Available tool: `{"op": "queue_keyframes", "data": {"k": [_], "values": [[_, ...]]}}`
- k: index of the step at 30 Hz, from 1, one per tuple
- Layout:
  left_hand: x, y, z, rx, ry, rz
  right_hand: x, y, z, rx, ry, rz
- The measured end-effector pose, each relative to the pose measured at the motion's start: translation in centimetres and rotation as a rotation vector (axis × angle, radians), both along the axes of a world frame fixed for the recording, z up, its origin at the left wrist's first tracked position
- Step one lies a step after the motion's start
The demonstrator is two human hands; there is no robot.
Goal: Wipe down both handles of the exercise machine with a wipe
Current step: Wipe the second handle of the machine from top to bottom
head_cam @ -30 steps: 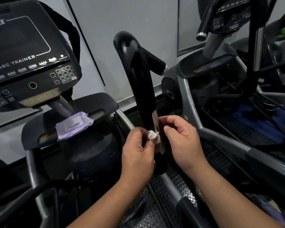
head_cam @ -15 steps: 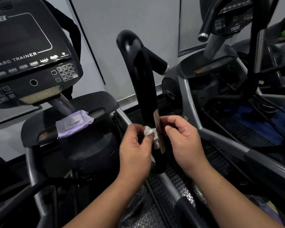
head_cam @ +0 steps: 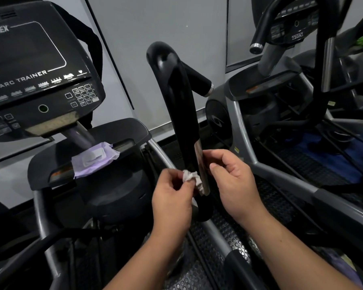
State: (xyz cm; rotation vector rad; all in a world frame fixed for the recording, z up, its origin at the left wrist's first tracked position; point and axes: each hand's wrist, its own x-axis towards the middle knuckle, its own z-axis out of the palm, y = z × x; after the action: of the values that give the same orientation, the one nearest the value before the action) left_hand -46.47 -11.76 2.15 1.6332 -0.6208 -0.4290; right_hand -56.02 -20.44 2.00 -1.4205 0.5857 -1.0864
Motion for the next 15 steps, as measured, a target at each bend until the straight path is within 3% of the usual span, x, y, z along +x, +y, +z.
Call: {"op": "queue_keyframes", "data": {"k": [6, 10, 15], "values": [[-1.1, 0.3, -0.5, 0.108, 0.056, -0.010, -0.6, 1.2, -1.4, 0.005, -0.038, -0.040], [-0.7, -0.1, -0.1, 0.103, 0.017, -0.007, -1.5, 3.0, -4.5, -0.220, 0.188, -0.245], [-1.4, 0.5, -1.5, 0.236, 0.057, -0.044, -1.5, 5.1, -6.6, -0.297, 0.369, -0.137]]}}
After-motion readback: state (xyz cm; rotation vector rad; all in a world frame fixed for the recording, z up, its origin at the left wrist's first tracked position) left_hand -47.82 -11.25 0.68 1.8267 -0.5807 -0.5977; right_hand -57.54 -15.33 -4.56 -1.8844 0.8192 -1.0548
